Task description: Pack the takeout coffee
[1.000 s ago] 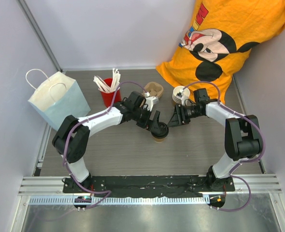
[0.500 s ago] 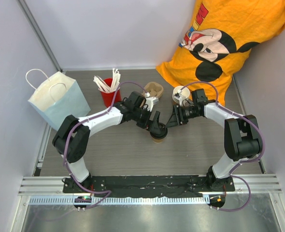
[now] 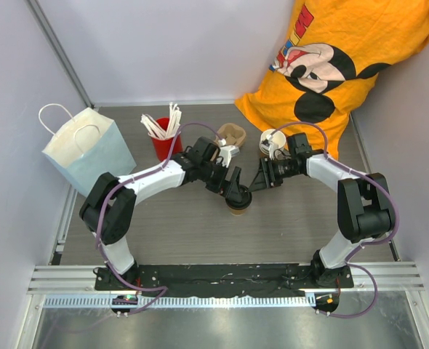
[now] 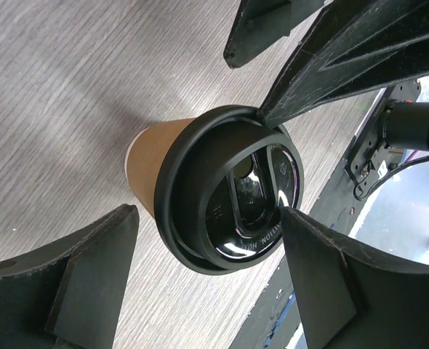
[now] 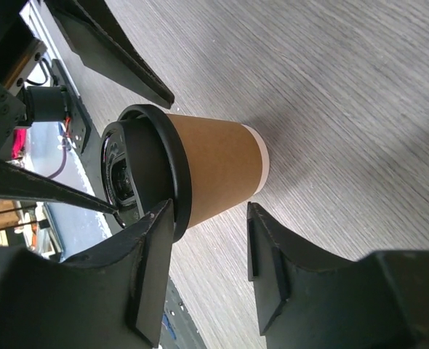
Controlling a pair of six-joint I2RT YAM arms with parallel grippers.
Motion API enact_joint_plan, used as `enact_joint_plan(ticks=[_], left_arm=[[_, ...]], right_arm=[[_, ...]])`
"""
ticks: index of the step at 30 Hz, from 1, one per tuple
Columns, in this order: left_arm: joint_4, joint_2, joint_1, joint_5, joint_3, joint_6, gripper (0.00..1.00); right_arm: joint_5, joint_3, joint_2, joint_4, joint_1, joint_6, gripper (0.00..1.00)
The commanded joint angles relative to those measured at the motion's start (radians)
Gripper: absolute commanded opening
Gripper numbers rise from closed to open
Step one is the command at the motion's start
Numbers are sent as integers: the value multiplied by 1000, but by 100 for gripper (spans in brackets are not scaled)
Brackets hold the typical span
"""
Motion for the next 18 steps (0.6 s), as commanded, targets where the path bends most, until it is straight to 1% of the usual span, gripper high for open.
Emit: enact_joint_plan(ticks=[1,8,18], left_arm=[[-4,-25,5,13,73,35,85],[7,-50,13,12,93,37,87],[-10,-50,14,-59,31,92,86]], right_arm=[[36,64,-26,-35,21,-20,50],[28,104,-11,-35,20,-9,50],[25,115,24,-15,21,-11,51]])
